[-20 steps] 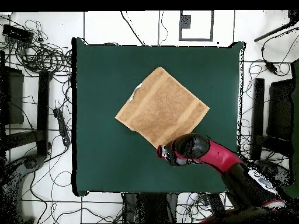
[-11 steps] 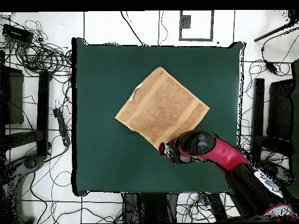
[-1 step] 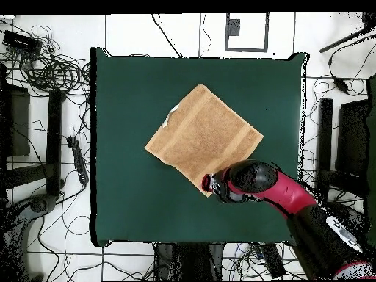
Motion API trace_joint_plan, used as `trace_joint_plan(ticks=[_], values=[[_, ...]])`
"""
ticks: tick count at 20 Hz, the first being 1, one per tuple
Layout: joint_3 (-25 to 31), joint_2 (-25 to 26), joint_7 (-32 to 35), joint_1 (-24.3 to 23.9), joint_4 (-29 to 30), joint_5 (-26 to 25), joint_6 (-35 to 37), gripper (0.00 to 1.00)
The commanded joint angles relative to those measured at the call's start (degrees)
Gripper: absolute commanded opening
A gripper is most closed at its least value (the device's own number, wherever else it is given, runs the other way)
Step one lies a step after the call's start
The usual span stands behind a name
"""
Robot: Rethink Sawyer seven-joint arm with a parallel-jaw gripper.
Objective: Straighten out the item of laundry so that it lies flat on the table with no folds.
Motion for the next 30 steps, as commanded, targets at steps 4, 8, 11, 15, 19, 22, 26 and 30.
trace_joint_plan(ticks=[4,8,11,15,19,22,26,30], values=[[5.2,4.6,3.4,4.1,-6.1,2.8,2.7,0.00],[4.1,8.8,2.6,5.3,-10.0,0.9,-0.4,0.00],[3.4,10.3,2.4,6.2,-12.1,0.2,-0.1,0.00],[3.0,11.4,2.5,7.0,-13.5,-0.3,-0.9,0.00],[2.8,15.2,2.7,6.7,-13.7,-0.5,-5.2,0.00],[2.5,17.2,2.1,6.6,-13.9,-1.4,-6.1,0.00],[1.3,18.5,0.9,7.4,-14.9,-2.8,-3.4,0.00],[1.7,18.3,-0.2,6.4,-12.6,-5.0,-8.2,0.00]])
